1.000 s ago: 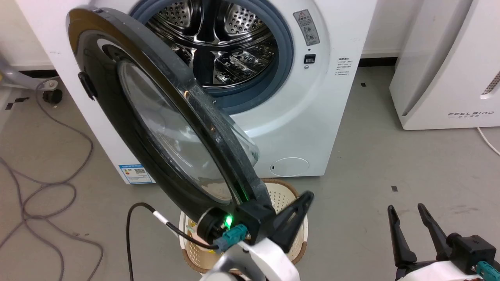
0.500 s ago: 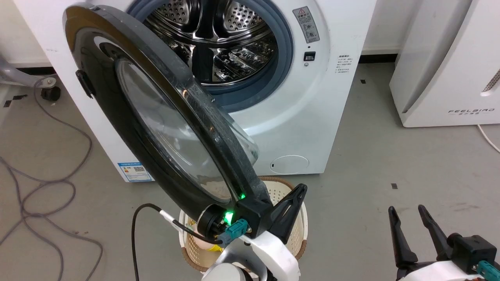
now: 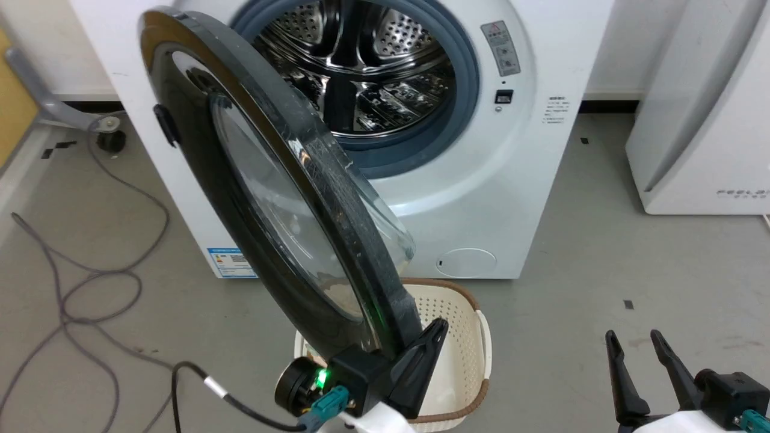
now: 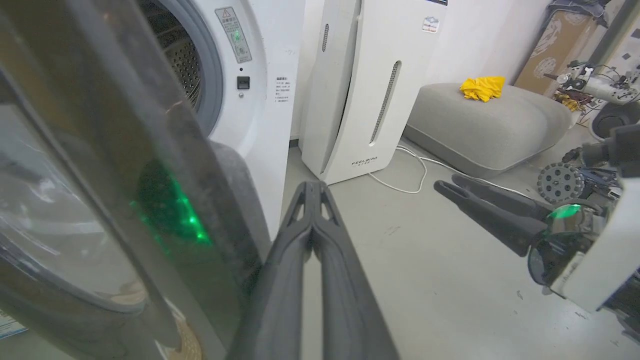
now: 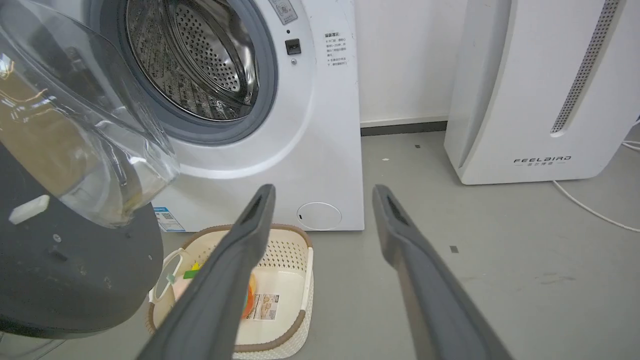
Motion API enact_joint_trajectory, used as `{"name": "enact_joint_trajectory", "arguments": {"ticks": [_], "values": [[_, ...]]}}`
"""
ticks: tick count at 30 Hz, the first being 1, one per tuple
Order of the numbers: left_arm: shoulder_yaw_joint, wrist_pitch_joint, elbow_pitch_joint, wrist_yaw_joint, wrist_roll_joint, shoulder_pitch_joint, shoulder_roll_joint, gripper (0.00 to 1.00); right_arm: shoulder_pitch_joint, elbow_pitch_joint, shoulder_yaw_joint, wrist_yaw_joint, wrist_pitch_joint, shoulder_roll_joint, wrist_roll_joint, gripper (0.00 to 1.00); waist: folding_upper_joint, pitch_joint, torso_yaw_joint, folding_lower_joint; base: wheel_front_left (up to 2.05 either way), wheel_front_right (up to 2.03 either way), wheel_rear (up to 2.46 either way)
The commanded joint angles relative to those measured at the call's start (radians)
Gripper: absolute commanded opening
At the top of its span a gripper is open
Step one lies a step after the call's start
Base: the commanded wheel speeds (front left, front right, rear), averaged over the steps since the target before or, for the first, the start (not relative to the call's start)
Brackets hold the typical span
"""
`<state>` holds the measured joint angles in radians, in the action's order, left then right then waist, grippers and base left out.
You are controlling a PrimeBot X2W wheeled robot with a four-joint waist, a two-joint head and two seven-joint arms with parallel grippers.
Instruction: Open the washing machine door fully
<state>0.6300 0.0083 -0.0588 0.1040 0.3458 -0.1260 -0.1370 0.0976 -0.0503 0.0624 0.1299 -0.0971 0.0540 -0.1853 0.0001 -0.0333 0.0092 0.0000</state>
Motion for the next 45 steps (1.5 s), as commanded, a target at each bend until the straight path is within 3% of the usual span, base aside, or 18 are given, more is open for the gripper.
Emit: {"name": "enact_joint_trajectory", "arguments": {"ticks": [1,12,31,38,45], "values": [[-0.021,0.006,-0.006,0.022,-0.005,0.02,-0.026,0.0,0.012,-0.001,0.003,0.001,0.005,-0.004,-0.003,1.0,-0.0001,0.007,0.013,0.0,0.0,0.0,0.0],[-0.019,0.025,-0.143,0.054,-0.013,0.092,-0.075,0.0,0.03,0.001,0.017,0.001,0.025,-0.004,0.0,1.0,-0.0001,0.028,0.098,0.0,0.0,0.0,0.0],[-0.059,0.048,-0.3,0.151,-0.036,0.18,-0.119,0.0,0.042,0.021,0.038,0.001,0.058,-0.004,0.003,1.0,-0.0001,0.02,0.253,0.0,0.0,0.0,0.0],[-0.098,0.052,-0.306,0.168,-0.058,0.161,-0.155,0.0,0.037,0.017,0.036,0.001,0.064,-0.004,-0.001,1.0,-0.0001,0.023,0.28,0.0,0.0,0.0,0.0],[-0.168,0.044,-0.319,0.213,-0.065,0.161,-0.183,0.0,0.036,0.008,0.034,0.001,0.059,-0.004,-0.009,1.0,-0.0001,0.023,0.29,0.0,0.0,0.0,0.0]]}}
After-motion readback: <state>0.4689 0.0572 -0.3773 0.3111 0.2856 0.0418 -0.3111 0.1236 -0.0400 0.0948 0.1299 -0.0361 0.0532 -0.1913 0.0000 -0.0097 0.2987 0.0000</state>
